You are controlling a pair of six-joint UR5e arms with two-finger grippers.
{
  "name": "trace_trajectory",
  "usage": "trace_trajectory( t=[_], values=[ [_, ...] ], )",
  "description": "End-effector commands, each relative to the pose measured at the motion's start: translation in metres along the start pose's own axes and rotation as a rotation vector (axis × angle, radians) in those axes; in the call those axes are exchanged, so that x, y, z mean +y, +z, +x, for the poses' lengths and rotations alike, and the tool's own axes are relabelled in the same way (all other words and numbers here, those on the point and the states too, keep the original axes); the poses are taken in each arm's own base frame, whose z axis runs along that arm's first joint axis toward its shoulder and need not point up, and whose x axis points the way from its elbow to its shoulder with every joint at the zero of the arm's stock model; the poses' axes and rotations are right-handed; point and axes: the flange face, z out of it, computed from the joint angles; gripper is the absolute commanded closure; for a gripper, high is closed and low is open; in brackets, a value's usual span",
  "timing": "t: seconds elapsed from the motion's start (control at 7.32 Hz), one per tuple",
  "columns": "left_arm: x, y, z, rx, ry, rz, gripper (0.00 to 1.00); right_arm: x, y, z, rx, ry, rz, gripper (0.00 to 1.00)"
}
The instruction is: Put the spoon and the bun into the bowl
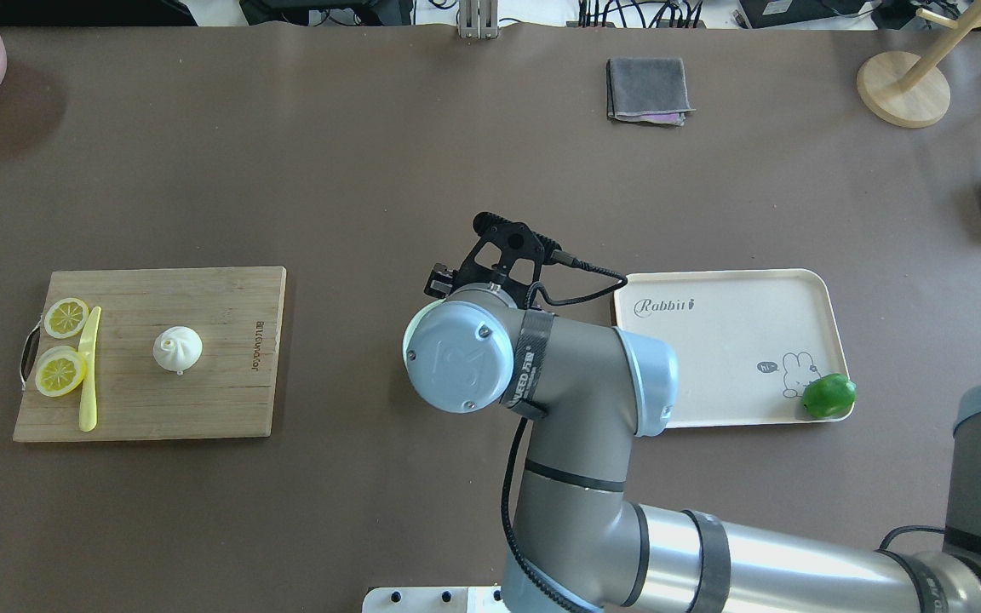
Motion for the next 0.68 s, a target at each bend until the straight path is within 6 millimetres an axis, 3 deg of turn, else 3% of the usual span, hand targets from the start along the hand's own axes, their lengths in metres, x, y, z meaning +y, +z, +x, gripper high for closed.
trace_trajectory(
  t=[0.0,0.27,0.41,0.55],
  values=[
    [-0.01,0.062,0.076,-0.034,-0.078,0.009,0.01,-0.09,-0.003,0.065,-0.065,-0.22,-0.145,0.0],
    [-0.013,0.133,0.147,-0.069,-0.112,0.006,0.01,-0.194,-0.004,0.143,-0.087,-0.403,-0.275,0.0],
    [-0.003,0.168,0.181,-0.104,-0.118,0.017,0.01,-0.239,0.0,0.185,-0.1,-0.496,-0.332,0.0],
    [0.005,0.184,0.194,-0.127,-0.104,0.018,0.01,-0.274,0.001,0.221,-0.127,-0.573,-0.371,0.0]
  ],
)
